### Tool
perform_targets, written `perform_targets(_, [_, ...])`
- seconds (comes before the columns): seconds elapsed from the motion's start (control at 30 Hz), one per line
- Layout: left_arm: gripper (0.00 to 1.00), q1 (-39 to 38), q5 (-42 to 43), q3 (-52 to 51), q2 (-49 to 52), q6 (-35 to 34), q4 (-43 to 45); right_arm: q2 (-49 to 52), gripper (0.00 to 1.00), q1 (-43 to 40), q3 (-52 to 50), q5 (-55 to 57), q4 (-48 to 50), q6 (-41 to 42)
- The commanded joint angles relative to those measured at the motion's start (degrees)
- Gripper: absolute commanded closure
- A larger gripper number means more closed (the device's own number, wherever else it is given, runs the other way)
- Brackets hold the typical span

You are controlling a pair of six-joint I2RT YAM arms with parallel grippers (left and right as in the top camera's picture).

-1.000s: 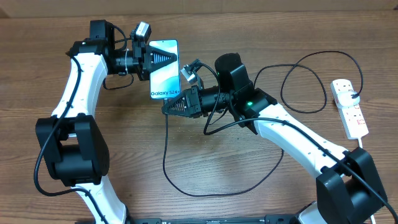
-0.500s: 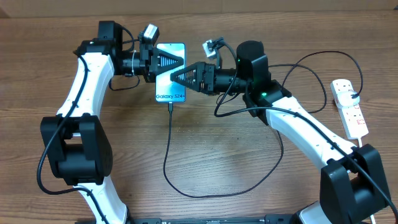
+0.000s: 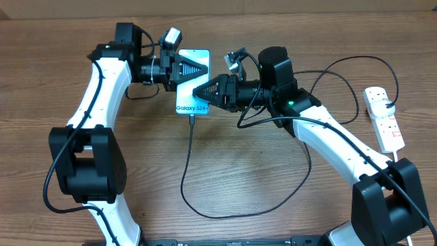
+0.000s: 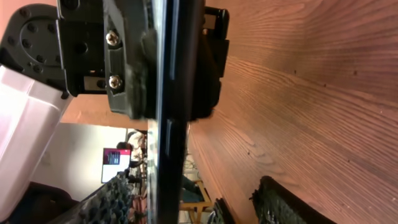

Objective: Plug charger to phone and switch on socket
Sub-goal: 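Lower the phone flat onto the table with both grippers and release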

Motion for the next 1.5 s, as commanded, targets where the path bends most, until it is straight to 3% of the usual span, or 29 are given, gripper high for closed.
perform_targets(0.0, [0.96, -1.1, 1.1, 0.1, -0.2, 1.1, -0.4, 0.1, 0.41, -0.2, 0.9, -0.6, 0.3, -0.4])
perform_targets(0.17, [0.96, -2.3, -0.1, 0.1, -0.2, 1.1, -0.3, 0.1, 0.59, -0.2, 0.9, -1.7, 0.3, -0.4])
perform_targets(0.27, [0.96, -2.4, -1.6, 0.1, -0.2, 1.1, -0.3, 0.1, 0.92, -0.2, 0.9, -2.0, 0.2, -0.4])
perform_targets(0.3, [0.96, -2.4, -2.2, 0.1, -0.2, 1.1, -0.3, 0.1, 0.96, -0.2, 0.9, -2.0, 0.3, -0.4])
perform_targets(0.43, [0.91, -2.3, -5.2, 0.1, -0.2, 1.1, -0.3, 0.1, 0.96, -0.2, 0.9, -2.2, 0.3, -0.4])
perform_targets(0.5, [0.67, -2.3, -7.1, 0.1, -0.2, 1.0, -0.1, 0.1, 0.96, -0.2, 0.9, -2.2, 0.2, -0.5])
perform_targets(0.53, [0.45, -2.3, -8.6, 0.1, -0.2, 1.1, 0.0, 0.1, 0.96, -0.2, 0.9, -2.2, 0.1, -0.7])
perform_targets(0.63, [0.21, -1.9, -14.5, 0.1, -0.2, 0.5, 0.2, 0.1, 0.96, -0.2, 0.9, -2.2, -1.0, -2.1])
perform_targets(0.7, [0.15, -1.4, -18.8, 0.1, -0.2, -0.8, 0.1, 0.1, 0.96, -0.2, 0.9, -2.1, -2.5, -3.3])
perform_targets(0.9, [0.08, 1.7, -29.9, 0.1, -0.2, -2.0, -0.1, 0.1, 0.96, -0.2, 0.9, 7.3, -15.1, -8.0])
perform_targets(1.1, [0.11, 6.6, -40.4, 0.1, -0.2, -2.0, -3.1, 2.3, 0.96, 0.1, 0.8, 19.4, -28.5, -13.2])
perform_targets(1.23, [0.27, 10.1, -47.8, 0.1, -0.2, -2.0, -7.3, 6.5, 0.96, 0.1, 0.8, 19.9, -29.8, -14.0])
perform_targets(1.47, [0.28, 13.5, -64.1, 0.1, -0.2, -1.2, -12.5, 13.9, 0.96, 2.2, 0.8, 17.1, -23.8, -13.6])
